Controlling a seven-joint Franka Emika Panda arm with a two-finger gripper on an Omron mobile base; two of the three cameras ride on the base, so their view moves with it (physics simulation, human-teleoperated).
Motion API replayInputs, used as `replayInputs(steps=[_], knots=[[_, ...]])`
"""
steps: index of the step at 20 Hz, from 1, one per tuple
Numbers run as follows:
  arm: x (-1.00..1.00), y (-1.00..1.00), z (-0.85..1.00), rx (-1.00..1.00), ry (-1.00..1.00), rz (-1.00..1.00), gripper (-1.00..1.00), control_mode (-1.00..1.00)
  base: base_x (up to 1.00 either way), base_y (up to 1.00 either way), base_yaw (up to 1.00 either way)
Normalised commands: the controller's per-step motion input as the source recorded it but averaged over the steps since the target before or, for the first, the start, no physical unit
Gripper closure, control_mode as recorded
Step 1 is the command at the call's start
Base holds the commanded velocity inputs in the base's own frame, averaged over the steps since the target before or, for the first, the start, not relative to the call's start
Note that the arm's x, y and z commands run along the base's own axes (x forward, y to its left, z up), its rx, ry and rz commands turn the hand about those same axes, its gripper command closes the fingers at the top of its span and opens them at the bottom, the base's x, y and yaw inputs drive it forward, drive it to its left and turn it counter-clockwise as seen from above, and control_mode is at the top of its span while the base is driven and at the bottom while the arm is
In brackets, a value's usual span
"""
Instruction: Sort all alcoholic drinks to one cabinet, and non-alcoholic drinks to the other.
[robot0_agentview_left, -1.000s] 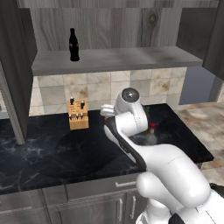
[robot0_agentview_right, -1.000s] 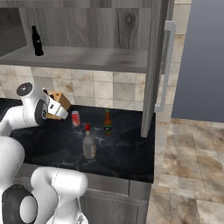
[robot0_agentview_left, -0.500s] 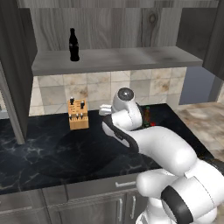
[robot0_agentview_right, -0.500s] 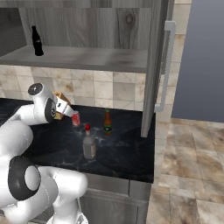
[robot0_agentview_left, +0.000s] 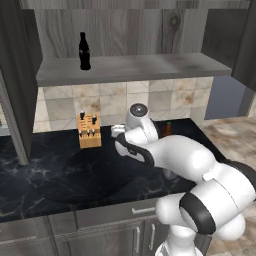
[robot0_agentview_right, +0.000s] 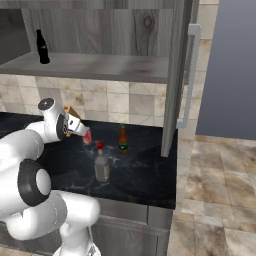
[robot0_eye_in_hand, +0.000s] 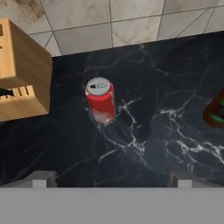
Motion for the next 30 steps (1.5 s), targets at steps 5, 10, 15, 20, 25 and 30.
replayInputs(steps=[5, 10, 15, 20, 25, 30], knots=[[0.12, 0.0, -0.25, 0.0, 0.0, 0.0, -1.0, -1.0, 0.0, 0.0, 0.0], [0.18, 0.0, -0.17, 0.0, 0.0, 0.0, -1.0, -1.0, 0.0, 0.0, 0.0], [0.27, 0.0, -0.03, 0.0, 0.0, 0.0, -1.0, -1.0, 0.0, 0.0, 0.0], [0.19, 0.0, -0.06, 0.0, 0.0, 0.0, -1.0, -1.0, 0.0, 0.0, 0.0], [0.08, 0.0, -0.13, 0.0, 0.0, 0.0, -1.0, -1.0, 0.0, 0.0, 0.0], [0.15, 0.0, -0.14, 0.0, 0.0, 0.0, -1.0, -1.0, 0.0, 0.0, 0.0]])
